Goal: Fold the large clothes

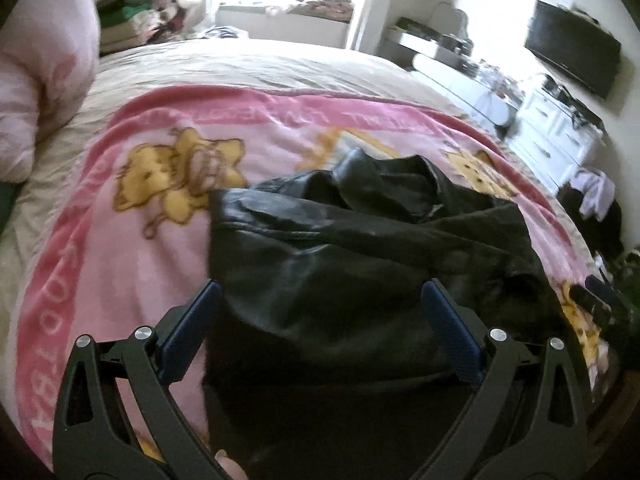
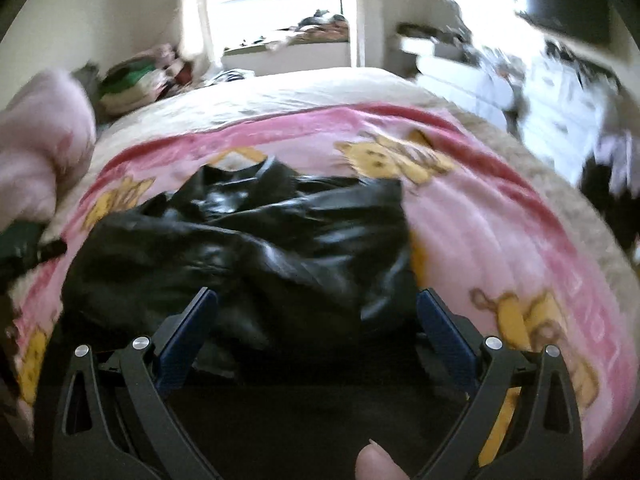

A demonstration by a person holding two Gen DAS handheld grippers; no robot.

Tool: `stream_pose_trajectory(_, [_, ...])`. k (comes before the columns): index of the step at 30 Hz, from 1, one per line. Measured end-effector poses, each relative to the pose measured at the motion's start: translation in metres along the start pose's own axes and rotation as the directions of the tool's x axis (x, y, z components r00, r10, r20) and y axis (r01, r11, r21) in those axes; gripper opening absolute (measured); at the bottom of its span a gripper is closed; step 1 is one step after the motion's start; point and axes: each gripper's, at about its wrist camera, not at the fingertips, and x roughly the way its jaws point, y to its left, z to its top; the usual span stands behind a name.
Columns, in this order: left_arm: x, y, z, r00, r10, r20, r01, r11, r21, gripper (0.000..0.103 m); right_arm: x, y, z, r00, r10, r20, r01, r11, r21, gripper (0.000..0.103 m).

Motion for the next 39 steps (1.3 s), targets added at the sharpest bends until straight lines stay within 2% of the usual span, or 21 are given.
stream_pose_trajectory(4, [0.014, -0.004, 0.0, 1.0, 0.007, -0.025, -0.006, 1.0, 0.026, 0.094, 0.017, -0.027, 0.006, 0.995, 0.082, -0.061, -0.072, 0.987, 0.145, 0.099])
stream_pose_trajectory(8, [0.022, 0.012, 0.004, 0.998, -0.042, -0.04, 0.039, 0.998, -0.055, 0.093, 0.048, -0.038, 0.009, 0.973, 0.166, -0.159, -0.124, 0.961, 0.249, 0.098])
stream_pose_trajectory(9, [0.023, 0.017, 0.004, 0.998, -0.051, -0.044, 0.048, 0.995, -0.083, 0.09, 0.058, -0.041, 0.008, 0.964, 0.18, -0.195, -0.121, 0.952, 0.282, 0.093])
stream_pose_trajectory(11, [0.024, 0.026, 0.005, 0.998, -0.047, -0.045, 0.042, 0.992, -0.118, 0.081, 0.065, -0.039, 0.008, 0.952, 0.22, -0.214, -0.15, 0.942, 0.298, 0.061])
stream_pose_trajectory(12, [0.024, 0.029, 0.006, 0.998, -0.038, -0.041, 0.033, 0.992, -0.123, 0.074, 0.064, -0.033, 0.01, 0.945, 0.254, -0.207, -0.187, 0.937, 0.295, 0.042])
stream_pose_trajectory(14, [0.023, 0.035, 0.008, 0.999, -0.028, -0.033, 0.023, 0.991, -0.131, 0.062, 0.051, -0.019, 0.016, 0.958, 0.242, -0.155, -0.206, 0.954, 0.217, 0.032])
stream_pose_trajectory(15, [0.022, 0.036, 0.009, 0.999, -0.028, -0.03, 0.024, 0.991, -0.134, 0.052, 0.041, -0.009, 0.024, 0.965, 0.239, -0.108, -0.221, 0.963, 0.157, 0.024])
stream_pose_trajectory(16, [0.021, 0.036, 0.01, 0.999, -0.031, -0.026, 0.027, 0.991, -0.134, 0.044, 0.033, -0.003, 0.03, 0.967, 0.243, -0.073, -0.232, 0.964, 0.133, 0.021])
stream_pose_trajectory(18, [0.021, 0.035, 0.012, 0.999, -0.04, -0.017, 0.038, 0.991, -0.125, 0.035, 0.022, 0.002, 0.043, 0.969, 0.244, -0.025, -0.241, 0.966, 0.091, 0.018])
stream_pose_trajectory(21, [0.027, 0.031, 0.014, 0.999, -0.043, -0.015, 0.041, 0.993, -0.111, 0.031, 0.015, 0.009, 0.057, 0.982, 0.189, 0.019, -0.189, 0.982, -0.002, 0.017])
stream_pose_trajectory(23, [0.035, 0.027, 0.014, 0.998, -0.047, -0.035, 0.043, 0.995, -0.091, 0.023, 0.018, 0.011, 0.06, 0.989, 0.149, 0.021, -0.148, 0.988, -0.042, 0.017])
stream_pose_trajectory(25, [0.046, 0.025, 0.011, 0.997, -0.032, -0.066, 0.026, 0.997, -0.078, 0.021, 0.027, 0.011, 0.059, 0.994, 0.107, -0.007, -0.107, 0.993, -0.058, 0.016])
stream_pose_trajectory(28, [0.064, 0.027, 0.002, 0.992, -0.004, -0.125, -0.006, 0.997, -0.08, 0.02, 0.032, 0.005, 0.052, 0.995, 0.098, -0.022, -0.099, 0.994, -0.049, 0.017])
stream_pose_trajectory(33, [0.076, 0.026, -0.007, 0.989, 0.023, -0.145, -0.03, 0.998, -0.047, 0.02, 0.059, 0.001, 0.035, 0.995, 0.02, -0.099, -0.026, 0.998, -0.057, 0.02])
stream_pose_trajectory(35, [0.078, 0.029, -0.007, 0.988, 0.009, -0.152, -0.019, 0.998, -0.063, 0.02, 0.063, 0.001, 0.031, 0.993, -0.016, -0.119, 0.008, 0.997, -0.07, 0.023])
stream_pose_trajectory(38, [0.078, 0.034, -0.008, 0.988, -0.014, -0.154, 0.0, 0.996, -0.094, 0.02, 0.052, -0.003, 0.036, 0.996, -0.033, -0.079, 0.03, 0.998, -0.047, 0.039])
stream_pose_trajectory(39, [0.078, 0.035, -0.008, 0.988, -0.018, -0.155, 0.003, 0.995, -0.099, 0.02, 0.047, -0.004, 0.038, 0.998, -0.043, -0.053, 0.042, 0.999, -0.031, 0.054])
